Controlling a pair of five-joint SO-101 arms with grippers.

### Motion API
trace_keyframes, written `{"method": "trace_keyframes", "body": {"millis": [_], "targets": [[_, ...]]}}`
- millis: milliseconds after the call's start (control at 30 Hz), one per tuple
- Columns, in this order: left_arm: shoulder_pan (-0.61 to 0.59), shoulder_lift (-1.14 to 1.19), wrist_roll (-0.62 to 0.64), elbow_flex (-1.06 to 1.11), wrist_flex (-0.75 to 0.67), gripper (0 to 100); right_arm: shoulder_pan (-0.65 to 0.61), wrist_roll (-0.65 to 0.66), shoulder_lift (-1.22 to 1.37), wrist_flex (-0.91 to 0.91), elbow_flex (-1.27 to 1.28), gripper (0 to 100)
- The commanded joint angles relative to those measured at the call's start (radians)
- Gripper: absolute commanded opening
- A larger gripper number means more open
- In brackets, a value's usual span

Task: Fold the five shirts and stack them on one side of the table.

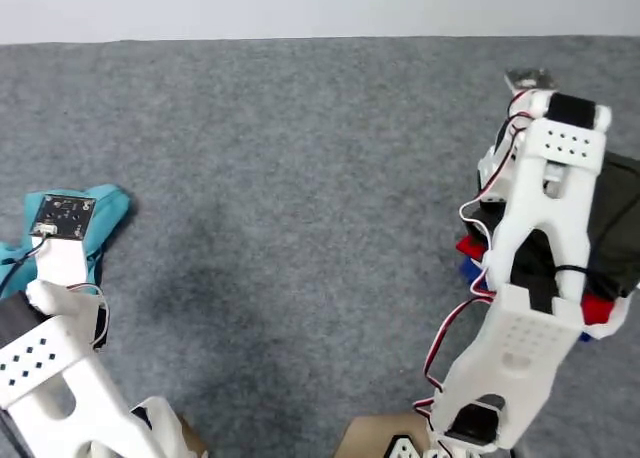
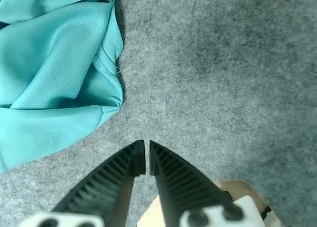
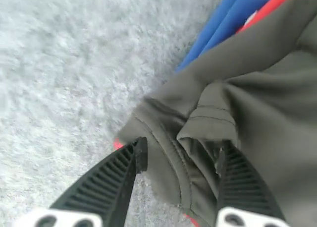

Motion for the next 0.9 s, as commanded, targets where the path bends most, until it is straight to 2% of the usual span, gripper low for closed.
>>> {"method": "trace_keyframes", "body": {"millis": [0,267,633,700,867], "targets": [[0.008,-0.021,-0.003,-0.004,0.009,2,-0.016,0.009,-0.096,0.008,-0.061,22.6],[0.008,-0.021,-0.002,-0.004,0.009,2,0.042,0.009,-0.015,-0.053,-0.061,22.6],[0.008,-0.021,0.0,-0.002,0.009,2,0.041,0.009,0.14,-0.09,-0.061,22.5],[0.008,-0.021,0.0,-0.002,0.009,2,0.042,0.009,0.145,-0.091,-0.061,18.8],[0.008,-0.021,0.0,-0.002,0.009,2,0.058,0.011,0.143,-0.104,-0.063,0.3]]}}
